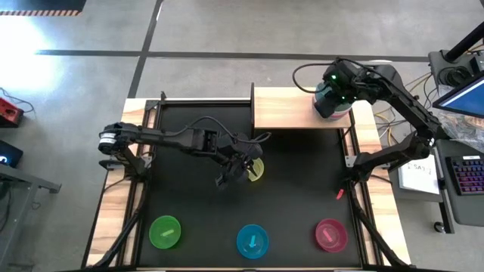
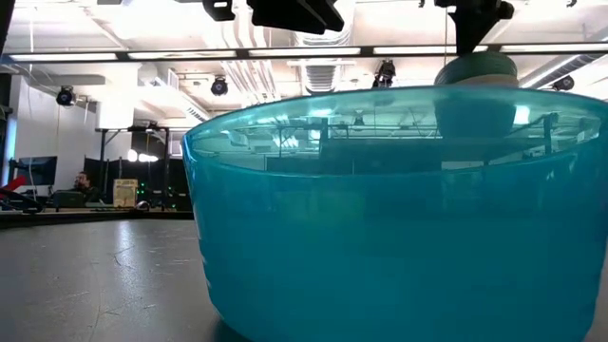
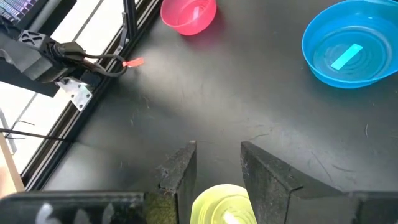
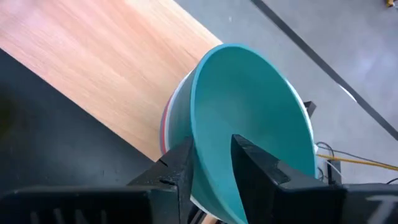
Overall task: Place and stack bowls onto a shelf
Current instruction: Stack the green bowl on top of the white stacked bowls on the shelf, then put the yellow bowl on the shelf
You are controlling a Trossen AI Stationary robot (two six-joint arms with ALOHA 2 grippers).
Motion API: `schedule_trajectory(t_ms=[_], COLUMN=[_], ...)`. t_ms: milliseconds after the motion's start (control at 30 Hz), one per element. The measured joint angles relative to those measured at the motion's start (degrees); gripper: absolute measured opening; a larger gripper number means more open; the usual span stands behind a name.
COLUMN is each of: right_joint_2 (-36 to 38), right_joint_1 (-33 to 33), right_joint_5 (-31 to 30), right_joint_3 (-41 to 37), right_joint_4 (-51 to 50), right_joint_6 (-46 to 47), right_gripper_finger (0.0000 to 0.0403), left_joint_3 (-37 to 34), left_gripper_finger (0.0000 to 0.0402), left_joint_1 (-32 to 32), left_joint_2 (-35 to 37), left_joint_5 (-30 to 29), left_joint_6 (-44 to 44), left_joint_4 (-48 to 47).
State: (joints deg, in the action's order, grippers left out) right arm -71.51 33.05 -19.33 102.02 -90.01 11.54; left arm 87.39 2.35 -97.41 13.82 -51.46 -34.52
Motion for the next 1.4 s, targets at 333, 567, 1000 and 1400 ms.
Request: schedule_trajectory(t_ms=[333,567,1000,1400], right_joint_2=[1.01,0.65,0.68,0.99], right_joint_1=[-0.17,-0.17,-0.17,-0.35], right_joint_5=[2.13,1.53,3.48,-0.13], right_joint_3=[0.88,-2.76,-3.06,3.71], right_joint_4=[0.39,0.25,0.03,2.13], right_joint_6=[1.37,2.39,2.22,1.79], right_gripper_finger=[0.0116,0.0101,0.0102,0.0098], left_joint_3=[0.00,0.00,0.00,-0.02], left_gripper_finger=[0.0107,0.0107,0.0107,0.0107], left_joint_1=[0.00,0.00,-0.18,-0.22], left_joint_2=[0.00,0.00,0.00,-0.35], left_joint_5=[0.02,0.03,0.02,0.07], left_joint_6=[9.80,12.20,12.11,17.51], left_joint_4=[-0.08,-3.45,-6.88,-6.56])
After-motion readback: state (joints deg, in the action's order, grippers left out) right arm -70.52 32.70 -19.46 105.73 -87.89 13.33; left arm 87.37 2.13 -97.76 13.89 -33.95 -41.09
